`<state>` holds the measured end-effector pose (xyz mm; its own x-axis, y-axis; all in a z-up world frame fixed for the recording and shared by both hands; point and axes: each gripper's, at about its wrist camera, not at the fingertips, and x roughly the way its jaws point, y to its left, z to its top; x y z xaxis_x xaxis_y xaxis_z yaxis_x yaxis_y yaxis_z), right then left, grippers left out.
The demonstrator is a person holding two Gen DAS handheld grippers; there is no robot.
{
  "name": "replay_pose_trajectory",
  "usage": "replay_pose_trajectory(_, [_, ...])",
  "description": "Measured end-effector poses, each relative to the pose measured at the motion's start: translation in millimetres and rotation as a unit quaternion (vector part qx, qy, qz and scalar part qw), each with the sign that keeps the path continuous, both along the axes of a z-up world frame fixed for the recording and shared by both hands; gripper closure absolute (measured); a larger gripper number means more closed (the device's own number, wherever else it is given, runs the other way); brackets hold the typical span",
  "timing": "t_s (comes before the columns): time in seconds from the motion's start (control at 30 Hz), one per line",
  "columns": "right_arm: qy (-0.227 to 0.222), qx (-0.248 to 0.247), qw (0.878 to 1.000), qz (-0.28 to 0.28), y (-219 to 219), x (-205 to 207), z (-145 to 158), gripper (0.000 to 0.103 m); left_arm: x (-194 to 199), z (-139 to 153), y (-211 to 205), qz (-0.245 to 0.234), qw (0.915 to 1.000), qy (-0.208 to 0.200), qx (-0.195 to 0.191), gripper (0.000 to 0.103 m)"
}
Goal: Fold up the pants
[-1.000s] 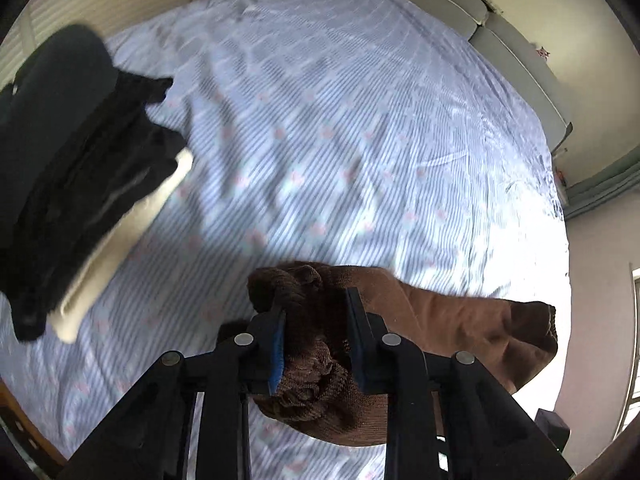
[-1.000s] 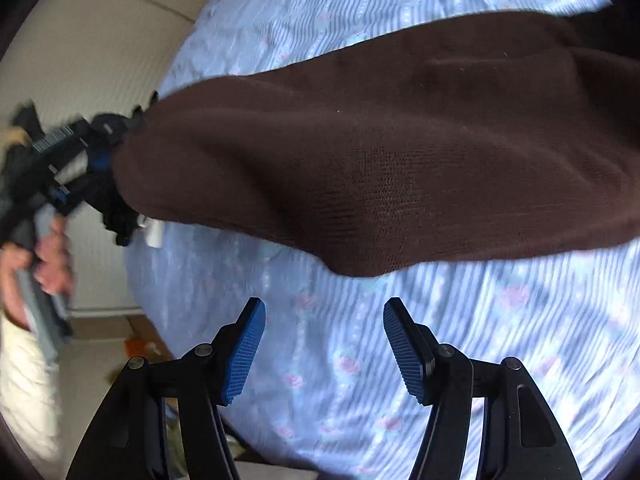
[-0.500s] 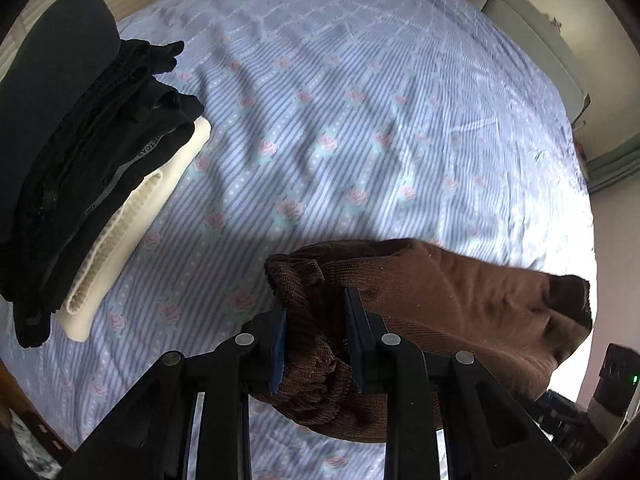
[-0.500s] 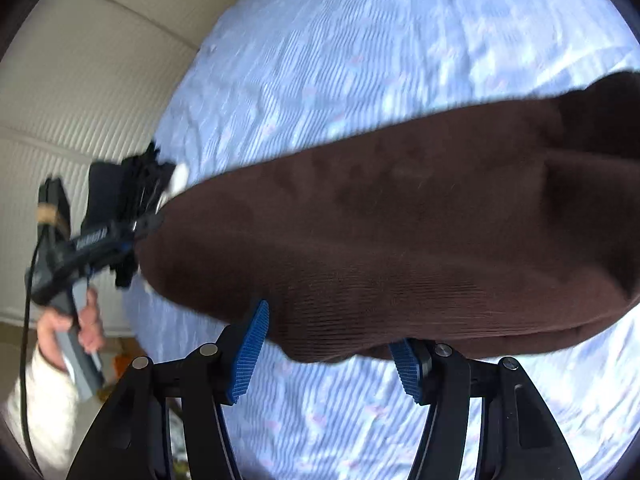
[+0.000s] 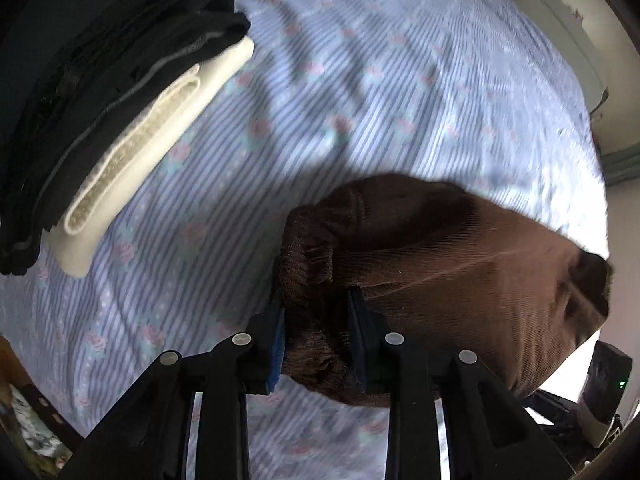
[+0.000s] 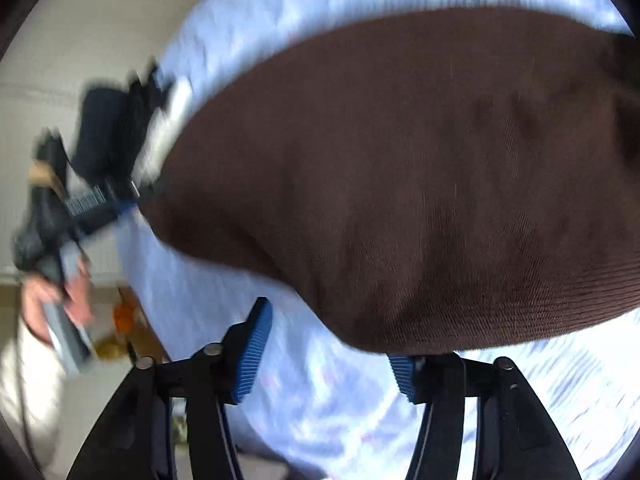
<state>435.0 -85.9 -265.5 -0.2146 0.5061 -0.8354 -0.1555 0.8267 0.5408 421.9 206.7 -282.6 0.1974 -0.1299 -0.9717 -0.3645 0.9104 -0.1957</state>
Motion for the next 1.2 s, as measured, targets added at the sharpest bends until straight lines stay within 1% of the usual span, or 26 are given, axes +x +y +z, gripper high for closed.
replay_pose_trajectory(0.03, [0.033, 0.005, 0.999, -0.015, -4, -7, -12, 0.056, -2, -2, -3, -0.008, 0.9999, 0.003, 0.011, 0.070])
replay_pose_trajectory(0.07, [0.045, 0.002, 0.999, -0.028, -7, -10, -17, 0.056, -4, -3, -5, -0.013, 0.9997, 0.004, 0.019, 0.068])
replay_pose_trajectory(0.1, [0.045, -0.005, 0.998, -0.042, -10, -14, -17, 0.056, -5, -4, -6, -0.016, 0.9996, 0.005, 0.024, 0.064])
replay_pose_trajectory(0.13, [0.037, -0.012, 0.998, -0.052, -13, -17, -10, 0.056, -5, -3, -6, -0.018, 0.9993, 0.007, 0.031, 0.057])
replay_pose_trajectory(0.2, [0.006, -0.009, 0.998, -0.064, -21, -22, 12, 0.056, -5, 2, -9, -0.031, 0.9979, 0.012, 0.055, 0.049])
replay_pose_trajectory(0.23, [-0.016, -0.012, 0.997, -0.069, -26, -22, 25, 0.055, -5, 9, -14, -0.047, 0.9959, 0.011, 0.076, 0.046])
replay_pose_trajectory(0.27, [-0.052, -0.022, 0.996, -0.076, -34, -22, 46, 0.054, -7, 19, -21, -0.064, 0.9926, 0.007, 0.103, 0.046])
replay_pose_trajectory(0.3, [-0.084, -0.035, 0.992, -0.085, -42, -22, 64, 0.050, -9, 27, -27, -0.076, 0.9893, 0.001, 0.125, 0.045])
replay_pose_trajectory(0.33, [-0.110, -0.047, 0.988, -0.098, -51, -21, 77, 0.042, -13, 40, -34, -0.089, 0.9847, -0.013, 0.149, 0.042])
replay_pose_trajectory(0.37, [-0.142, -0.060, 0.981, -0.120, -65, -19, 94, 0.037, -19, 54, -43, -0.102, 0.9809, -0.032, 0.162, 0.039])
replay_pose_trajectory(0.4, [-0.175, -0.079, 0.970, -0.147, -83, -17, 111, 0.030, -23, 65, -50, -0.111, 0.9790, -0.047, 0.164, 0.035])
replay_pose_trajectory(0.43, [-0.204, -0.099, 0.958, -0.175, -103, -15, 127, 0.025, -28, 77, -60, -0.125, 0.9770, -0.067, 0.160, 0.034])
replay_pose_trajectory(0.47, [-0.227, -0.112, 0.947, -0.196, -117, -10, 136, 0.024, -30, 83, -66, -0.133, 0.9757, -0.076, 0.156, 0.034])
replay_pose_trajectory(0.53, [-0.269, -0.144, 0.922, -0.239, -153, 3, 154, 0.020, -30, 94, -89, -0.159, 0.9716, -0.095, 0.147, 0.034])
replay_pose_trajectory(0.6, [-0.293, -0.167, 0.905, -0.260, -179, 19, 160, 0.020, -26, 100, -116, -0.191, 0.9655, -0.111, 0.138, 0.034])
replay_pose_trajectory(0.63, [-0.297, -0.181, 0.898, -0.270, -189, 30, 160, 0.020, -23, 100, -129, -0.202, 0.9636, -0.114, 0.133, 0.034])
replay_pose_trajectory(0.7, [-0.306, -0.181, 0.890, -0.286, -206, 55, 159, 0.020, -14, 100, -155, -0.221, 0.9603, -0.116, 0.125, 0.034])
replay_pose_trajectory(0.73, [-0.302, -0.184, 0.887, -0.295, -216, 69, 156, 0.020, -11, 100, -166, -0.226, 0.9598, -0.118, 0.118, 0.034])
replay_pose_trajectory(0.77, [-0.297, -0.184, 0.887, -0.300, -220, 78, 152, 0.020, -6, 100, -176, -0.230, 0.9599, -0.118, 0.108, 0.034])
replay_pose_trajectory(0.83, [-0.288, -0.173, 0.888, -0.312, -234, 99, 140, 0.020, 0, 100, -195, -0.234, 0.9607, -0.118, 0.091, 0.034])
replay_pose_trajectory(0.87, [-0.282, -0.172, 0.888, -0.318, -230, 106, 134, 0.020, 4, 99, -201, -0.236, 0.9606, -0.118, 0.087, 0.034])
replay_pose_trajectory(0.9, [-0.271, -0.159, 0.892, -0.325, -235, 114, 125, 0.020, 6, 100, -209, -0.241, 0.9598, -0.118, 0.083, 0.034])
replay_pose_trajectory(0.97, [-0.254, -0.144, 0.899, -0.327, -241, 122, 107, 0.020, 8, 99, -218, -0.246, 0.9586, -0.115, 0.085, 0.034])
replay_pose_trajectory(1.07, [-0.204, -0.128, 0.903, -0.355, -258, 126, 73, 0.020, 10, 97, -226, -0.259, 0.9555, -0.109, 0.092, 0.034])
replay_pose_trajectory(1.13, [-0.178, -0.115, 0.903, -0.373, -264, 124, 53, 0.021, 11, 95, -230, -0.266, 0.9529, -0.103, 0.102, 0.034])
replay_pose_trajectory(1.2, [-0.157, -0.103, 0.900, -0.394, -274, 114, 37, 0.021, 12, 93, -233, -0.273, 0.9508, -0.098, 0.108, 0.034])
